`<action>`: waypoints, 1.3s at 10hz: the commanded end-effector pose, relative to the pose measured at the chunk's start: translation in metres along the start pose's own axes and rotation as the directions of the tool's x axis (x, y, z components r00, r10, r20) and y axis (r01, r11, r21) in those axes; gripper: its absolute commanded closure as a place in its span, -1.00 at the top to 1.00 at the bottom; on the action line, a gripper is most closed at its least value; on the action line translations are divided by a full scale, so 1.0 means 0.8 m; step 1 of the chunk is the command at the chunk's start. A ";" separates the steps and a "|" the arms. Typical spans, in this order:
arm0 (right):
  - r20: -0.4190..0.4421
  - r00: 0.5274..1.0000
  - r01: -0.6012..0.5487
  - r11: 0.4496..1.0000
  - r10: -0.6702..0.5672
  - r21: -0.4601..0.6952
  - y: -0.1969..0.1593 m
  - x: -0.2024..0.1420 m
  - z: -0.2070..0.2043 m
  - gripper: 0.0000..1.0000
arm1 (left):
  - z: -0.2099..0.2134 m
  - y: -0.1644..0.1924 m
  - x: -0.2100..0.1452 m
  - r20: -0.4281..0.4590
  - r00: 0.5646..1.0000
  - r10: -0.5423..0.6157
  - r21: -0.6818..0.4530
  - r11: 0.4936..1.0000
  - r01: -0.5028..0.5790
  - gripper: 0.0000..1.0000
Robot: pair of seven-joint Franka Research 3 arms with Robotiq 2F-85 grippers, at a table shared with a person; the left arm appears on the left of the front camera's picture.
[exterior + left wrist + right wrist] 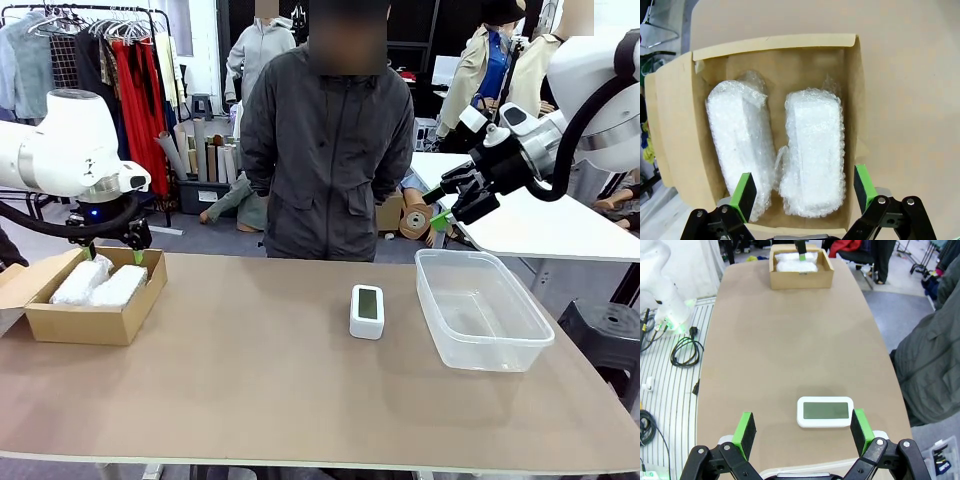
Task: Separate and place wrapped and unwrapped clocks.
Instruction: Pick up the Digital clock indicated by the person.
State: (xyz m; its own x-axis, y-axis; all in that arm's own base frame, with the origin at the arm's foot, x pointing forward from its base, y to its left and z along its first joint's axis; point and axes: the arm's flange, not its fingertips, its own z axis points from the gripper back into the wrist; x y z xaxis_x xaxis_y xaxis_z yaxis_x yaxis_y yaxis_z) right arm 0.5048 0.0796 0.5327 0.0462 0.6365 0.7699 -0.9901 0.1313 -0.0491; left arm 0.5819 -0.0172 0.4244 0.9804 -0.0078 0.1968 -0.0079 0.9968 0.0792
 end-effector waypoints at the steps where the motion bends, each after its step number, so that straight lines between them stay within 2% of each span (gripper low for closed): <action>1: 0.006 1.000 -0.006 1.000 0.006 -0.001 0.000 0.003 0.002 1.00 | 0.002 0.001 0.001 0.010 1.000 -0.007 0.004 1.000 0.006 1.00; 3: 0.006 1.000 -0.006 1.000 0.006 -0.001 0.000 0.003 0.002 1.00 | 0.000 0.000 0.000 0.000 1.000 0.000 0.000 1.000 0.000 1.00; 4: 0.006 1.000 -0.006 1.000 0.006 -0.001 0.000 0.003 0.002 1.00 | -0.002 0.004 0.005 -0.028 0.998 -0.059 -0.021 0.998 0.059 1.00; 6: 0.006 1.000 -0.006 1.000 0.006 -0.001 0.000 0.003 0.002 1.00 | 0.019 -0.017 -0.002 0.029 0.977 -0.212 -0.160 0.964 0.214 1.00; 7: 0.006 1.000 -0.006 1.000 0.006 -0.001 0.000 0.003 0.002 1.00 | 0.036 -0.018 0.002 0.064 0.951 -0.301 -0.220 0.926 0.308 1.00; 8: 0.006 1.000 -0.006 1.000 0.006 -0.001 0.000 0.003 0.002 1.00 | 0.051 -0.034 -0.004 0.154 0.924 -0.351 -0.262 0.887 0.381 1.00; 10: 0.006 1.000 -0.006 1.000 0.006 -0.001 0.000 0.003 0.002 1.00 | 0.088 -0.040 0.002 0.304 0.836 -0.456 -0.317 0.779 0.540 1.00; 13: 0.006 1.000 -0.006 1.000 0.006 -0.001 0.000 0.003 0.002 1.00 | 0.143 -0.056 0.009 0.449 0.707 -0.547 -0.395 0.588 0.706 1.00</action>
State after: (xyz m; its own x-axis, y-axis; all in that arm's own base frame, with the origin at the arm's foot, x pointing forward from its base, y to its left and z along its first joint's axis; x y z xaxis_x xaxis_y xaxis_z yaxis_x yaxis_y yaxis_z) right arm 0.5048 0.0796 0.5327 0.0462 0.6365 0.7699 -0.9901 0.1314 -0.0492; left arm 0.5668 -0.0830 0.5320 0.6466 -0.5588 0.5193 0.7131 0.6846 -0.1513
